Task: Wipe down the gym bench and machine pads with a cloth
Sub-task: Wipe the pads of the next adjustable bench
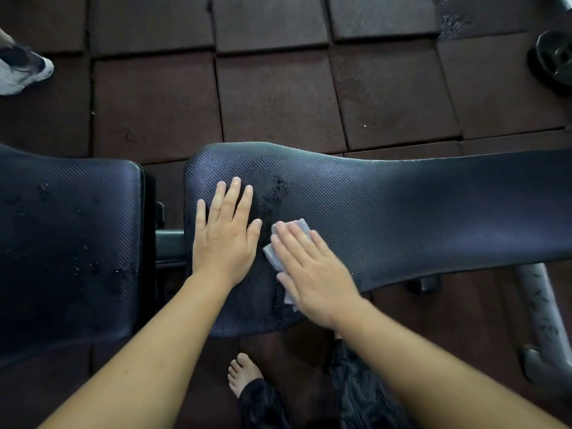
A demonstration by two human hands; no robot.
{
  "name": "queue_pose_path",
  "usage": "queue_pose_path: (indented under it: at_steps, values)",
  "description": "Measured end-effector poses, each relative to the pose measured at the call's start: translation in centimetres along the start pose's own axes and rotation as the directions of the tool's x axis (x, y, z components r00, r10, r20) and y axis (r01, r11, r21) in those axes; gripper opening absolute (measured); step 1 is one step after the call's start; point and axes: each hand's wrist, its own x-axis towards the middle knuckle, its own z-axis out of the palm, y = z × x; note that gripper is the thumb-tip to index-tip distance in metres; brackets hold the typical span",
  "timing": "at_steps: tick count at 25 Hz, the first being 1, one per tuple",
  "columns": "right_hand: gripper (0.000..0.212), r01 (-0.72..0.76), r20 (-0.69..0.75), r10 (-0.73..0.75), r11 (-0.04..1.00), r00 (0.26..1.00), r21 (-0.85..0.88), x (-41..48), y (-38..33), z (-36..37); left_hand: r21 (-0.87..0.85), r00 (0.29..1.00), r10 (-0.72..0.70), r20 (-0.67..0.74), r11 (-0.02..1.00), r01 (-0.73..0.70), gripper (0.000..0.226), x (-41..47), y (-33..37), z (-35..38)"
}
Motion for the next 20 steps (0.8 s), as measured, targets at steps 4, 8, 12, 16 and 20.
queue_pose_path:
  at_steps: [4, 8, 12, 16, 20]
  values:
    - [0.067, -0.379, -0.093, 0.384, 0.923, 0.919, 0.061, -2.6, 10.2, -0.8, 0.01, 1.0, 0.0, -0.01, 1.0, 0.001, 0.062, -2.3, -1.4, 0.0]
    - [0.07, -0.556, -0.145, 0.569, 0.822, 0.81, 0.118, -2.0, 4.0, 0.2, 0.013, 1.0, -0.016, 0.006, 1.0, 0.016, 0.065, -4.5, -2.4, 0.1]
    - [0.064, -0.207, -0.119, 0.216, 0.975, 0.969, 0.078, -0.4, -7.8, 2.5, 0.009, 1.0, -0.023, 0.009, 1.0, 0.023, 0.066, -5.4, -3.0, 0.2]
    - [0.064, -0.223, -0.146, 0.224, 0.975, 0.964, 0.02, -2.2, 0.9, 2.1, -0.009, 0.998, -0.06, -0.001, 0.998, 0.06, 0.067, -6.2, -3.6, 0.4]
    - [0.069, -0.513, -0.162, 0.52, 0.854, 0.839, 0.084, -2.3, 3.5, 0.7, -0.07, 0.996, -0.09, -0.02, 0.994, 0.088, 0.066, -7.2, -3.8, 0.8]
